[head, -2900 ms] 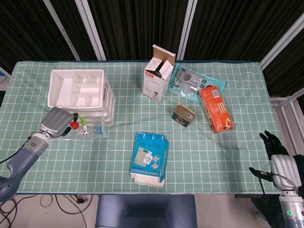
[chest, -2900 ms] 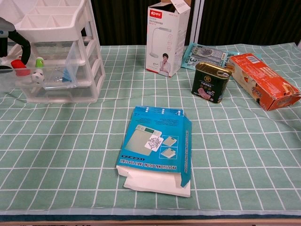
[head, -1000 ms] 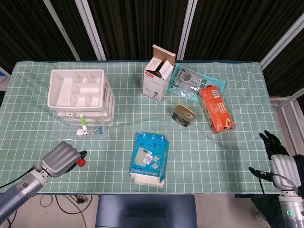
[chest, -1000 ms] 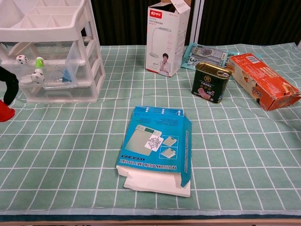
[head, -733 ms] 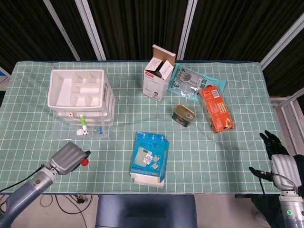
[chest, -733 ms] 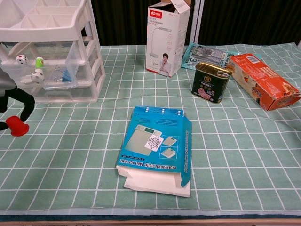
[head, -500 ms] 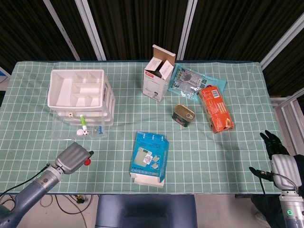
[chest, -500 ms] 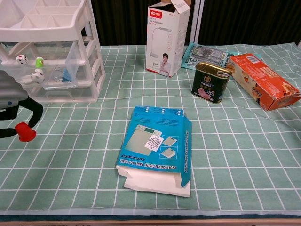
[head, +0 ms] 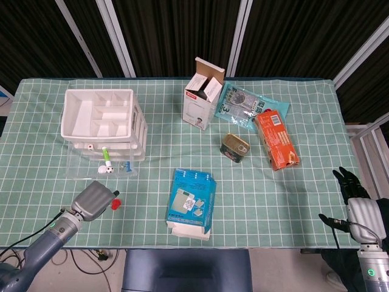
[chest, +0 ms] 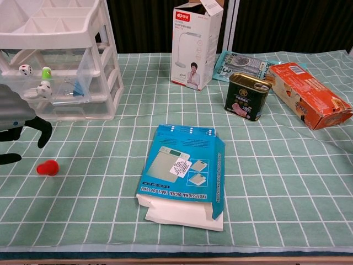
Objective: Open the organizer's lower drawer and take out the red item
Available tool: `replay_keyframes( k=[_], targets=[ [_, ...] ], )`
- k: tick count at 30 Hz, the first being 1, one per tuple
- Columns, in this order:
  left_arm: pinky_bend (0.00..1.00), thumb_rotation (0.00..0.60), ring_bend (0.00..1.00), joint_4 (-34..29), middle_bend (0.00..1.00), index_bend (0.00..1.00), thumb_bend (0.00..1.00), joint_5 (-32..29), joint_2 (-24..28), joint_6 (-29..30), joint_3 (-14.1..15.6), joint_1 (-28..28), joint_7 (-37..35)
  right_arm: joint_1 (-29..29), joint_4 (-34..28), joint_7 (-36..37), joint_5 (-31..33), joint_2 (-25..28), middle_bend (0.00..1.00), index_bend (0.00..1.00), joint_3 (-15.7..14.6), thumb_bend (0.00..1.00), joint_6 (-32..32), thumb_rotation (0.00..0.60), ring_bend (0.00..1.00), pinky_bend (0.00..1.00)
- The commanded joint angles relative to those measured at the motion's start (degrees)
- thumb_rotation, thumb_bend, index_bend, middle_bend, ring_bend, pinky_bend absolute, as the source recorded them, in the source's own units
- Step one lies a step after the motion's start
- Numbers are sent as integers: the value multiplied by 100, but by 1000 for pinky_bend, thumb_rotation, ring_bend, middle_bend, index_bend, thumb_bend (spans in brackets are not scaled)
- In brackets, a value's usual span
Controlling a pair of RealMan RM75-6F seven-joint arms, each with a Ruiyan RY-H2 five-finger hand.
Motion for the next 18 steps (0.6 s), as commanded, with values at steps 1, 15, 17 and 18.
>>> replay_keyframes(
  k=[1,15,17,18],
  targets=[
    [1000,600,1000,-6,1000,398,316,-20,0,11,23,-2,-6,0,-1,-1,5,0,0,0,1,77,-2,600,0,224],
    [785,600,674,-414,670,268,272,1097,284,1262,156,565,-880,-2,7,-28,31,-4,0,0,11,78,-2,600,0,223],
    [671,600,535,-431,500,211,263,1413,334,1592,247,756,-1092,-4,4,-30,38,-3,0,0,13,78,-1,600,0,223],
    [591,600,443,-423,406,173,255,1669,367,1880,330,924,-1270,-4,5,-35,42,-3,0,0,15,78,-3,600,0,223]
  ],
)
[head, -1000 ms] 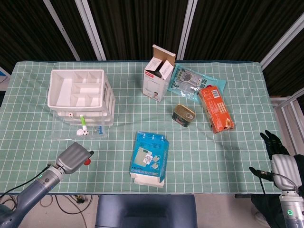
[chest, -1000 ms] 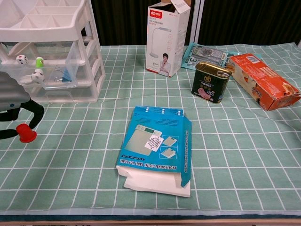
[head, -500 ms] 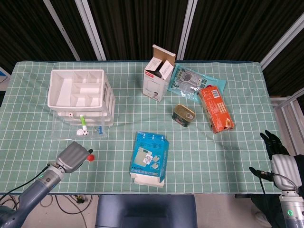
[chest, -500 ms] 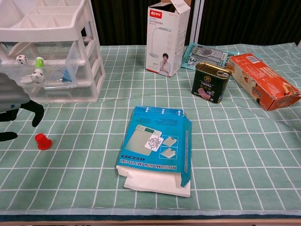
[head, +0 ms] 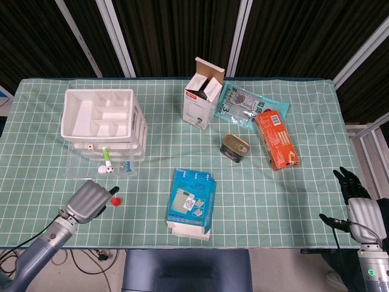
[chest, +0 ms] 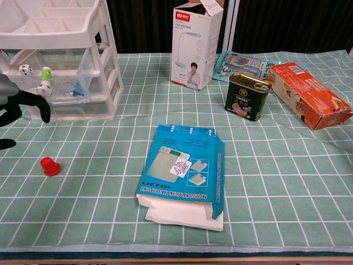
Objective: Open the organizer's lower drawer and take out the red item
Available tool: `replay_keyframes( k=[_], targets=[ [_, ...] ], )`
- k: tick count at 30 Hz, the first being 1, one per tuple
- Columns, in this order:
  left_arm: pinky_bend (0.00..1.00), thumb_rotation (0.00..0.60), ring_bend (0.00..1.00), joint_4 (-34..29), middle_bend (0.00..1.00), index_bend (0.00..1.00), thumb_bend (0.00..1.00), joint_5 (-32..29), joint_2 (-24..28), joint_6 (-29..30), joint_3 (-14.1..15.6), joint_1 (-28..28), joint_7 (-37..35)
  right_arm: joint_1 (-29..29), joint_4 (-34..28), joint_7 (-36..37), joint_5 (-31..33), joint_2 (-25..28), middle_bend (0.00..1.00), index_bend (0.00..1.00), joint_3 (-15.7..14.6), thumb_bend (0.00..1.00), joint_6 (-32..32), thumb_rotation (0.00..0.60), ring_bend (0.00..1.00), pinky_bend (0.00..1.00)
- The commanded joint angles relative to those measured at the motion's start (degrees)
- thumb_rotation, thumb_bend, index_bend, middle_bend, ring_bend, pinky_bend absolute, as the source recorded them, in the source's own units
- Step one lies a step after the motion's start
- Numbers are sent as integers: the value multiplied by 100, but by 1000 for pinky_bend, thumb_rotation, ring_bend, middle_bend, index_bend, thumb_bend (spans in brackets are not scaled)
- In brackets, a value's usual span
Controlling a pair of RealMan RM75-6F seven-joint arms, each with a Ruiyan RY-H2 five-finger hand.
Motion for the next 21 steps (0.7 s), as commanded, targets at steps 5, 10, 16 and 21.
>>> replay_keyframes(
  k=[5,10,16,21],
  targets=[
    [175,600,68,233,55,8,187,1405,158,1883,453,1146,-1123,7,5,-45,-3,0,0,0,-2,78,-10,600,0,223],
    [0,600,0,543,0,0,121,1077,73,2390,398,1590,-1522,24,15,-223,-29,-5,0,0,-20,77,-31,600,0,224],
    [0,600,0,1125,0,0,95,607,-300,2886,101,2011,-1882,25,52,-455,-23,-46,0,0,-12,77,0,600,0,223],
    [0,600,0,1459,0,0,89,427,-491,2908,-40,2130,-2163,28,45,-499,-3,-68,0,0,-1,77,4,600,0,223]
  ],
)
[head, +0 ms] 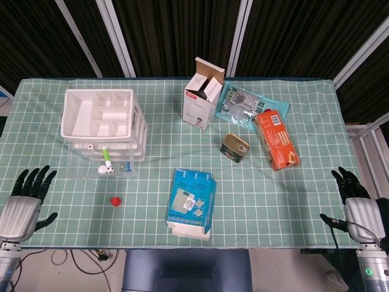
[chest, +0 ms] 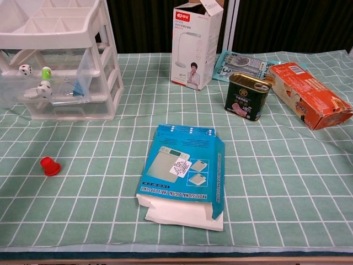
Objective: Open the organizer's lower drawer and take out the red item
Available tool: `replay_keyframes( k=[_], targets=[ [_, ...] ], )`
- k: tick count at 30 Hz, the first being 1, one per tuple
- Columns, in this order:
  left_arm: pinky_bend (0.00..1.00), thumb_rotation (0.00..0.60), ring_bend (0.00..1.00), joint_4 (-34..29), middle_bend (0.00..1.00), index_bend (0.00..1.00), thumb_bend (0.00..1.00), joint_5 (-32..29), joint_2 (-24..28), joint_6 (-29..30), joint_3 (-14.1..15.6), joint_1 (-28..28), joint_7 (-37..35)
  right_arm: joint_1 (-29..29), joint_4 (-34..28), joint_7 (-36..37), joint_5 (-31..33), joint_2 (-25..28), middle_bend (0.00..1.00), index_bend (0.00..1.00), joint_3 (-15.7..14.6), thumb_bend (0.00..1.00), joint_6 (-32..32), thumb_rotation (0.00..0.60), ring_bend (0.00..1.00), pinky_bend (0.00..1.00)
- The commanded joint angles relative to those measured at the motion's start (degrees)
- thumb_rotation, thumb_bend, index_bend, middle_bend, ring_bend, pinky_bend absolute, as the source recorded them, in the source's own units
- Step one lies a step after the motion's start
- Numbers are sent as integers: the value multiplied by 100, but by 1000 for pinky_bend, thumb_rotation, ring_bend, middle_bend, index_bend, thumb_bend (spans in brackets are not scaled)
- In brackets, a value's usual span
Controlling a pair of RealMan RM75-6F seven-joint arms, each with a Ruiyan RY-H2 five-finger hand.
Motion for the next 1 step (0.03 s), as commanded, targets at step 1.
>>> replay_keyframes(
  k=[1],
  targets=[
    [0,600,0,163,0,0,89,-101,-133,45,-140,82,-192,0,-3,-10,2,-8,0,0,3,76,6,600,0,223]
  ],
)
